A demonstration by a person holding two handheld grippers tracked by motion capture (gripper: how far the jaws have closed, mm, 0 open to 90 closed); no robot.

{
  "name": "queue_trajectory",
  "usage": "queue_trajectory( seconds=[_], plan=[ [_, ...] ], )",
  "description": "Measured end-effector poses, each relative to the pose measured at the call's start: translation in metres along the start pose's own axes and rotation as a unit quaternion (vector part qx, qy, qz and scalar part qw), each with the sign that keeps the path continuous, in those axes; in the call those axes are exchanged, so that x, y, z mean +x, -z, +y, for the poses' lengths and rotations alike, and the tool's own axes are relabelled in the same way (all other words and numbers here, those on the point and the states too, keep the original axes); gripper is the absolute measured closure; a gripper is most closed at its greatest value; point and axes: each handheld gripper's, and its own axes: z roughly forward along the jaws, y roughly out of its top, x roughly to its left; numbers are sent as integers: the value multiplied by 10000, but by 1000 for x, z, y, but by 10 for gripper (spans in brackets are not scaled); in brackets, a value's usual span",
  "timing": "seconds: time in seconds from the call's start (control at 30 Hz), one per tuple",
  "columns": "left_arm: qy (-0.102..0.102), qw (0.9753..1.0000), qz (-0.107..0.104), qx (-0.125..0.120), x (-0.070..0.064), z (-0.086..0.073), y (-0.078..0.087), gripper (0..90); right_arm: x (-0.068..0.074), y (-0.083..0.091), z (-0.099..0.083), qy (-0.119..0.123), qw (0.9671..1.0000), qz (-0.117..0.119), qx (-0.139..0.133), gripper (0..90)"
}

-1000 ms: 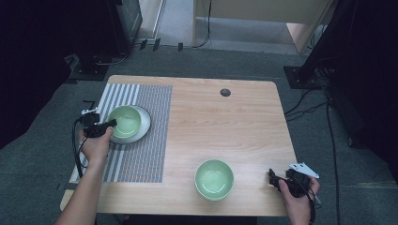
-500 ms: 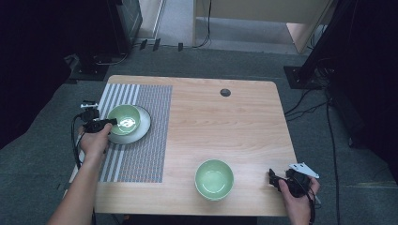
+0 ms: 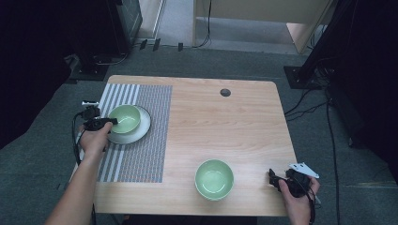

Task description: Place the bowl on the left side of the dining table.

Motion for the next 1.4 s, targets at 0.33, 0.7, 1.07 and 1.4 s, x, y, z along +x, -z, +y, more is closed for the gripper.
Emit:
queue_trajectory(
  seconds=[0.33, 0.7, 1.07, 1.4],
  plan=[
    [-19, 9995, 48, -303, -1, 1, 5, 732, 0, 0, 0, -1, 10000, 0, 0, 100],
    [-113, 9964, 306, -779, -6, -1, 16, 205, 0, 0, 0, -1, 10000, 0, 0, 100],
    [-313, 9924, 26, -1192, -11, -9, 29, 92, 0, 0, 0, -2, 10000, 0, 1, 100],
    [-470, 9902, 117, -1310, -12, -15, 33, 92, 0, 0, 0, -2, 10000, 1, 0, 100]
  ],
)
